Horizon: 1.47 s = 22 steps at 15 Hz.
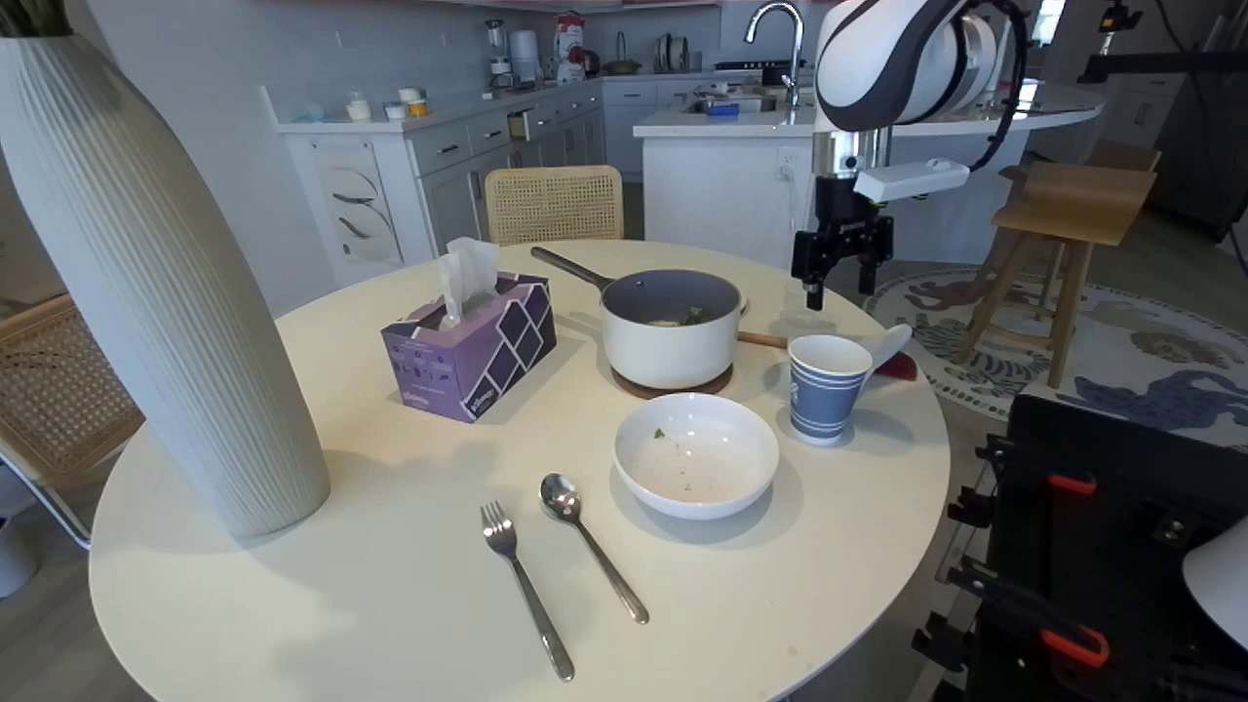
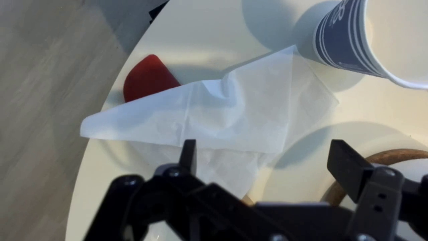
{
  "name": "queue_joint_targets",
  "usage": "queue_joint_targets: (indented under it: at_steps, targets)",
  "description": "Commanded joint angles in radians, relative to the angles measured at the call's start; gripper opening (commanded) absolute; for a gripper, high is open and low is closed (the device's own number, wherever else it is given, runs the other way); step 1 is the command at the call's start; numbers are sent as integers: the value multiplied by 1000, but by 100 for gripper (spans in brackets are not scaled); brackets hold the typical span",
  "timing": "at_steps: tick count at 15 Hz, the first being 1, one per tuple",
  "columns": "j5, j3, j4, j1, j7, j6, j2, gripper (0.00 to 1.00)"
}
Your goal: Remove the lid from the white pot, pick up the broccoli from the white bowl and place it inside the pot, move the tissue square to the left, pick up the spatula and use it to stir inside the white pot, place the spatula on the table, place the white lid on top of the pot
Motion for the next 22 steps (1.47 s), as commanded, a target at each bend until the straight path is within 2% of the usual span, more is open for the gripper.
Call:
queue_joint_targets:
  at_steps: [1, 7, 22]
  targets:
    - [-26, -3, -26, 8, 77, 95, 45, 100]
    - [-23, -20, -33, 18, 177, 183, 134, 100]
    - [-1, -35, -48, 20, 224, 213, 202, 100]
